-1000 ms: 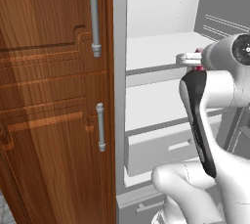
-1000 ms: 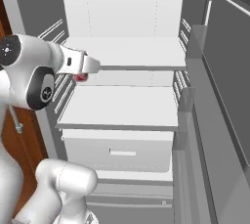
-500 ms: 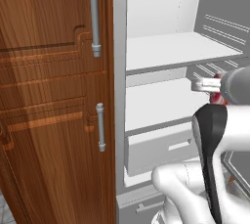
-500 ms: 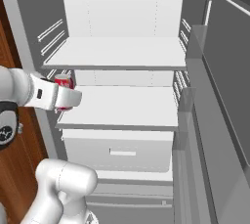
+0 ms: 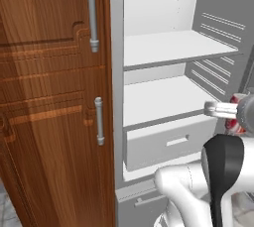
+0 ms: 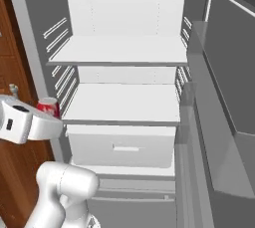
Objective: Open the fridge, grab two sodas, and place both sodas inside the bowl with ice on the dining counter.
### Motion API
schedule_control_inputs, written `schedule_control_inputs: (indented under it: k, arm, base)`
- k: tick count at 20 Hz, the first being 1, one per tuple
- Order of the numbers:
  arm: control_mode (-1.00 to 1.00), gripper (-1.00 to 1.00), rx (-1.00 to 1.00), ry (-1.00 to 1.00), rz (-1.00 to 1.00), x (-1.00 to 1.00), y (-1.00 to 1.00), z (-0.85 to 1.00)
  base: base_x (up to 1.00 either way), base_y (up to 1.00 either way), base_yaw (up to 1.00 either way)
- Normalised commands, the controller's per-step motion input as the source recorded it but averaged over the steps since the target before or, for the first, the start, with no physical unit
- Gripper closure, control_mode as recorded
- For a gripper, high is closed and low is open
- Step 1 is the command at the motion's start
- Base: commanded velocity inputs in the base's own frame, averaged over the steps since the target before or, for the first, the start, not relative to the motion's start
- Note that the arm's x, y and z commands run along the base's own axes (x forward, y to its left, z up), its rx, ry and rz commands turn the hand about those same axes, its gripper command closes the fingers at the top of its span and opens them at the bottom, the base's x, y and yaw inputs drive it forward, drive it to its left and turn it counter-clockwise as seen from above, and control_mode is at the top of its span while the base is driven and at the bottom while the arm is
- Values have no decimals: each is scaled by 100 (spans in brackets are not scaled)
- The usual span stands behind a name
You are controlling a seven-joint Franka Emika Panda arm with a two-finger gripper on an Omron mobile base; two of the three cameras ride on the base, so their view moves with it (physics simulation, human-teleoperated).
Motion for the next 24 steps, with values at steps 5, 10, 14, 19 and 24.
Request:
schedule_control_inputs:
  k: [5, 10, 14, 19, 24]
  arm:
    - [100, 100, 0, 0, 0, 0, 0, 0]
    - [100, 100, 0, 0, 0, 0, 0, 0]
    - [100, 100, 0, 0, 0, 0, 0, 0]
    - [100, 100, 0, 0, 0, 0, 0, 0]
    - [100, 100, 0, 0, 0, 0, 0, 0]
  base:
    - [-99, 20, -3]
    - [-99, 28, -5]
    - [-87, 50, -13]
    - [-96, 48, -21]
    - [-100, 29, -33]
